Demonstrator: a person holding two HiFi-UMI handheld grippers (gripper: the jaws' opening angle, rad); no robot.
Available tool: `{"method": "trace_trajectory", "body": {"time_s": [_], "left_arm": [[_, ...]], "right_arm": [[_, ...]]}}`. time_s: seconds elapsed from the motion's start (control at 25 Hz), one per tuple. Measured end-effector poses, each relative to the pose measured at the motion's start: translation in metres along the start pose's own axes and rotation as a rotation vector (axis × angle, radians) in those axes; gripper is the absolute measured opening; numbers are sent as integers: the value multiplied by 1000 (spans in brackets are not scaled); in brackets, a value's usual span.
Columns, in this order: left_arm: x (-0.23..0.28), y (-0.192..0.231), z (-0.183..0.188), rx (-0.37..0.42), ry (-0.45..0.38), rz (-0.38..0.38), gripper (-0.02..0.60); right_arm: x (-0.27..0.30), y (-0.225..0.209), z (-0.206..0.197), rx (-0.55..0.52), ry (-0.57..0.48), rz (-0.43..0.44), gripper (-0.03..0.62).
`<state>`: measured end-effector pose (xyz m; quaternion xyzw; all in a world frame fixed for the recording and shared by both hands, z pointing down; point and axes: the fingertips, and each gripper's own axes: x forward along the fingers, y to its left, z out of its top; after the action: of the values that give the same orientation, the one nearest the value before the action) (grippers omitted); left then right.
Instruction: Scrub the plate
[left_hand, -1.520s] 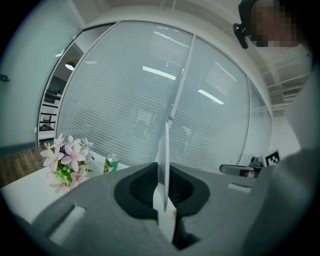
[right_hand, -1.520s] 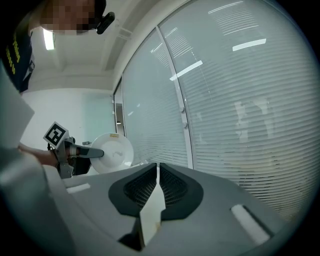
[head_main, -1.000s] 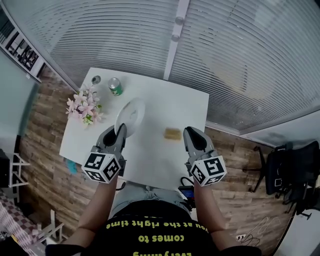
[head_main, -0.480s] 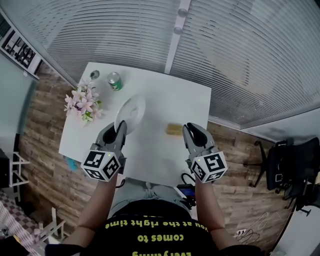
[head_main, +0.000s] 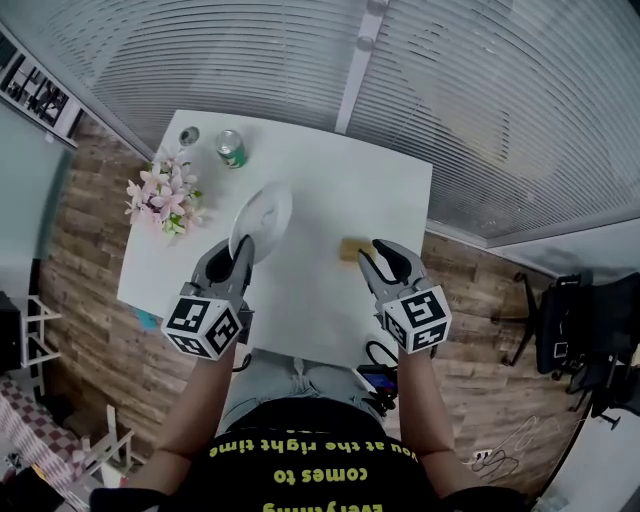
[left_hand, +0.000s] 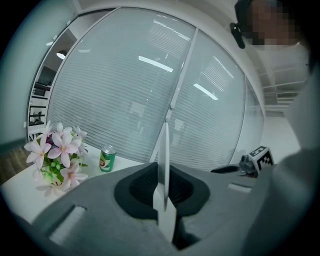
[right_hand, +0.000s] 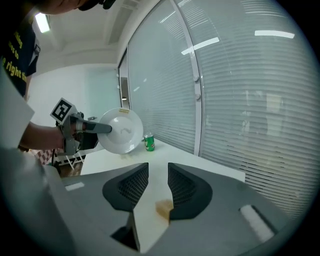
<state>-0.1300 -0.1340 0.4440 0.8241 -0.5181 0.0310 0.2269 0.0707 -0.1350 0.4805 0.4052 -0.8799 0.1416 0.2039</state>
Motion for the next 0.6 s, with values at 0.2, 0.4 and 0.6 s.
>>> {"method": "trace_trajectory", "body": {"time_s": [0.2,0.4,0.6], "left_arm": [[5,6,-8,-6,18,6,21],[10,10,-15,-10,33,7,21],[15,14,-24,-21,57,2,21]], "right_arm": [[17,-1,-30,-73,132,30,150],[35,0,-57,-121,235,74,176],[50,0,-81,-209,340,107,189]]}}
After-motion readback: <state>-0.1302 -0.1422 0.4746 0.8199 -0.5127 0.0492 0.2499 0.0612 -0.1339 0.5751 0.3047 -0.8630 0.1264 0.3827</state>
